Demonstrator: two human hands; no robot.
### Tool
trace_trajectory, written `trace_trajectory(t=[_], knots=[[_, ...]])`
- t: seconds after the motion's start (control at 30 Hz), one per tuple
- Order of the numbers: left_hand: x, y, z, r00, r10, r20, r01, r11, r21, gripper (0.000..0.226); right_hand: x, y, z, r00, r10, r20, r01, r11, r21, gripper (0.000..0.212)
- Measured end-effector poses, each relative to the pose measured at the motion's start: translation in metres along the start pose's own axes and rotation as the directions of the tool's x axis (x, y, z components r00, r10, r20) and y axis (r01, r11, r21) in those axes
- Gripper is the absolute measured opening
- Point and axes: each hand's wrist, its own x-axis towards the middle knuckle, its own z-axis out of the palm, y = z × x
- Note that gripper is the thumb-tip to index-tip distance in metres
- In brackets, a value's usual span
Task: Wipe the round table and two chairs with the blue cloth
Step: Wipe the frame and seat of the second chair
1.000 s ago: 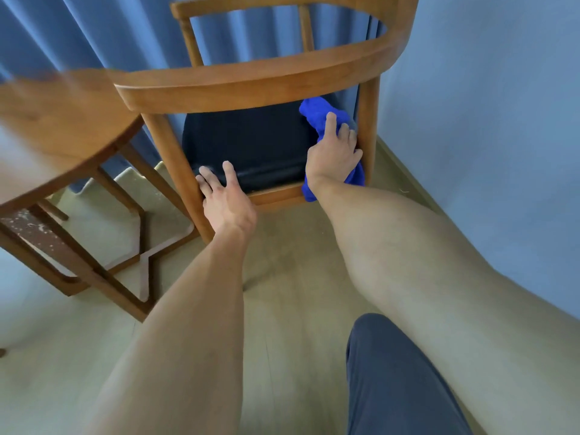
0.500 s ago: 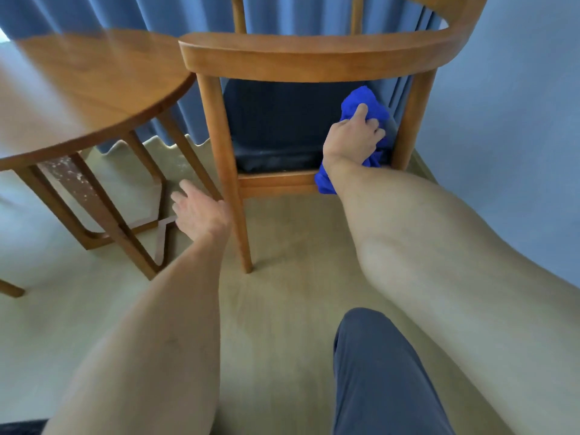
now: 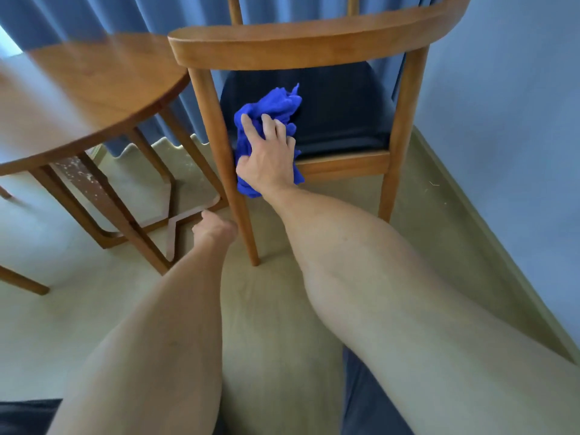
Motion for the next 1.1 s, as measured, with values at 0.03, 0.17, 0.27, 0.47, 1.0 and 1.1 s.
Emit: trace_trajectory(t=[0.03,0.17,0.27,0.47,1.0,1.1], knots=[[-0.006,0.003,0.004,1.0,0.017,-0.002,-0.017,1.0,0.011,0.069,-0.002,0.013,-0.004,0.997,-0.069,0.037,0.072,0.992,-0.104,0.074],[-0.027,0.036,0.014,0.987,0.161,-0.004,-0.159,0.979,0.124,0.038,0.0,0.033,-0.017,0.99,-0.082,0.112,0.107,0.965,-0.241,0.068],[-0.049,0.066,0.01,0.93,0.3,-0.213,-0.265,0.948,0.177,0.016,-0.002,0.029,-0.024,0.997,-0.009,0.08,0.025,0.979,-0.204,0.058],[-0.066,0.105,-0.009,0.65,0.67,-0.359,-0.583,0.743,0.329,0.024,0.007,0.062,-0.062,0.992,0.12,0.04,-0.113,0.982,-0.149,0.029],[-0.062,0.06,-0.009,0.771,0.541,-0.335,-0.487,0.841,0.237,0.028,0.002,0.128,-0.08,0.846,0.532,-0.033,-0.533,0.844,-0.065,0.085],[-0.05,0.048,-0.02,0.856,0.402,-0.325,-0.347,0.913,0.214,0.036,0.003,0.13,-0.08,0.89,0.456,-0.027,-0.454,0.877,-0.157,0.085]])
